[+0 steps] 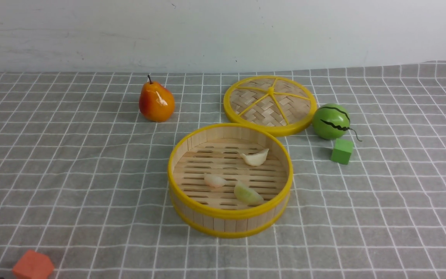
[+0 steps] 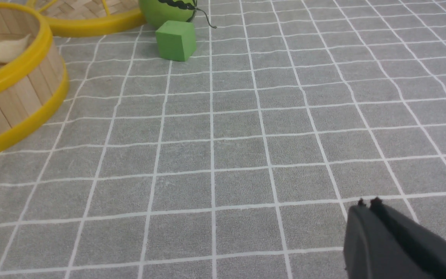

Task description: Put the dumplings into the steamer on the table with the grey tablecloth.

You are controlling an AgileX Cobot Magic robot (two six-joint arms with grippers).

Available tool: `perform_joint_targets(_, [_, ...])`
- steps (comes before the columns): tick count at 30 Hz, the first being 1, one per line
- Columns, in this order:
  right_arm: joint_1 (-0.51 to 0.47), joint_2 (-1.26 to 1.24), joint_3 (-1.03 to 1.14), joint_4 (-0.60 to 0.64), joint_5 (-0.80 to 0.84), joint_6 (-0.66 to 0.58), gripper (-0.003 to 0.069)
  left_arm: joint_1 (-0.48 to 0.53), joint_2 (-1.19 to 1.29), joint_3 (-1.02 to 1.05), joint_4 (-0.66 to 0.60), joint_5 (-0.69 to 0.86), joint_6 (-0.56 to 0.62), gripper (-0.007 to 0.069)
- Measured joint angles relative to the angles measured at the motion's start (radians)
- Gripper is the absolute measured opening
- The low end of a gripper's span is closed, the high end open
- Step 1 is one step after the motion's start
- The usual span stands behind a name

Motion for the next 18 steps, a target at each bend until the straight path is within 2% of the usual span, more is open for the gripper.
perform_joint_targets(1, [0.000,0.000,0.000,0.000,0.000,0.000,-0.0018,0.052,0.000,0.029,-0.032,-0.051,0.033,-0.0009])
perform_joint_targets(2, [0.000,0.000,0.000,0.000,0.000,0.000,-0.0018,0.117,0.000,0.064,-0.067,-0.110,0.105,-0.0014])
perform_joint_targets(3, [0.000,0.000,0.000,0.000,0.000,0.000,-0.0018,0.127,0.000,0.070,-0.072,-0.119,0.105,-0.0014])
perform_joint_targets(4, [0.000,0.000,0.000,0.000,0.000,0.000,-0.0018,0.202,-0.002,0.110,-0.097,-0.180,0.190,-0.0014])
perform_joint_targets(6, [0.000,0.000,0.000,0.000,0.000,0.000,-0.0018,0.314,-0.019,0.169,-0.114,-0.251,0.282,-0.0014])
perform_joint_targets(13, [0.000,0.000,0.000,0.000,0.000,0.000,-0.0018,0.495,-0.044,0.253,-0.119,-0.242,0.309,-0.0014])
perform_joint_targets(18, [0.000,0.000,0.000,0.000,0.000,0.000,-0.0015,0.522,-0.044,0.258,-0.108,-0.144,0.274,-0.0014])
